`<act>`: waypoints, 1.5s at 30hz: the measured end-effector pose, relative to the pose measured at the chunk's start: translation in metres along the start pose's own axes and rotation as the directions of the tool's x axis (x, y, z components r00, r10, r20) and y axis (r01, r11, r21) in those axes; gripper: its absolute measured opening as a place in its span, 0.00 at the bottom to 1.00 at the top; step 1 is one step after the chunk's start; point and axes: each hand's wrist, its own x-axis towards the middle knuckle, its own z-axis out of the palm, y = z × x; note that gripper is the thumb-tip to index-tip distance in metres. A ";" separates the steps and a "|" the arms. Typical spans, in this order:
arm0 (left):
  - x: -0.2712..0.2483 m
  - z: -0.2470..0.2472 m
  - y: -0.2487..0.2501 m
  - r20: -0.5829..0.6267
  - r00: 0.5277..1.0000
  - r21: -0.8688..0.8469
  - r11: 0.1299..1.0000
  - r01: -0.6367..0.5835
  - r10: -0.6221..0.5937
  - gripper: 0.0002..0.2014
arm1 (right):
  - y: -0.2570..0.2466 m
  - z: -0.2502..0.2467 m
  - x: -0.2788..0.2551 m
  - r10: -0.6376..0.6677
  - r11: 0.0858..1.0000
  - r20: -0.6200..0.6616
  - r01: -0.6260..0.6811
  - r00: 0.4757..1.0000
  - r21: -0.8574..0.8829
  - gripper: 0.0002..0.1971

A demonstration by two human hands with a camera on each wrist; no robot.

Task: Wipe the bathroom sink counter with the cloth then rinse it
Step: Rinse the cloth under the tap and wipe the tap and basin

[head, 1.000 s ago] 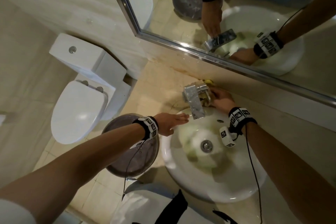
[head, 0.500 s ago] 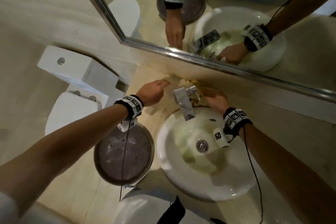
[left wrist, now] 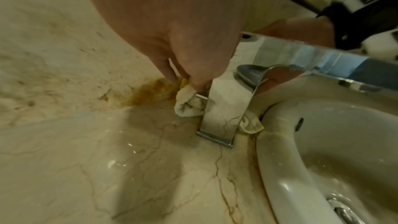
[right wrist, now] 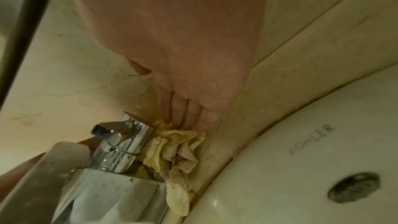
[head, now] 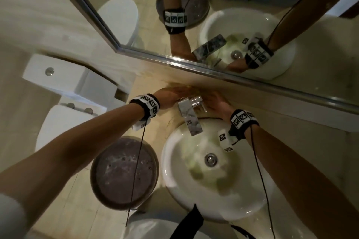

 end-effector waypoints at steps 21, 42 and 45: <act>0.040 -0.006 -0.006 0.146 0.987 -0.015 0.997 0.075 -0.072 0.38 | 0.022 -0.012 -0.020 -0.150 0.842 -0.272 -0.022 0.950 -0.540 0.22; -0.073 0.012 -0.030 0.213 0.953 0.105 0.974 0.199 -0.218 0.34 | 0.063 -0.005 -0.029 -0.267 0.726 -0.229 0.039 0.936 -0.686 0.13; -0.107 0.029 -0.028 0.249 0.954 0.157 0.979 0.131 -0.168 0.32 | 0.069 0.003 -0.029 -0.331 0.703 -0.230 0.076 0.915 -0.707 0.12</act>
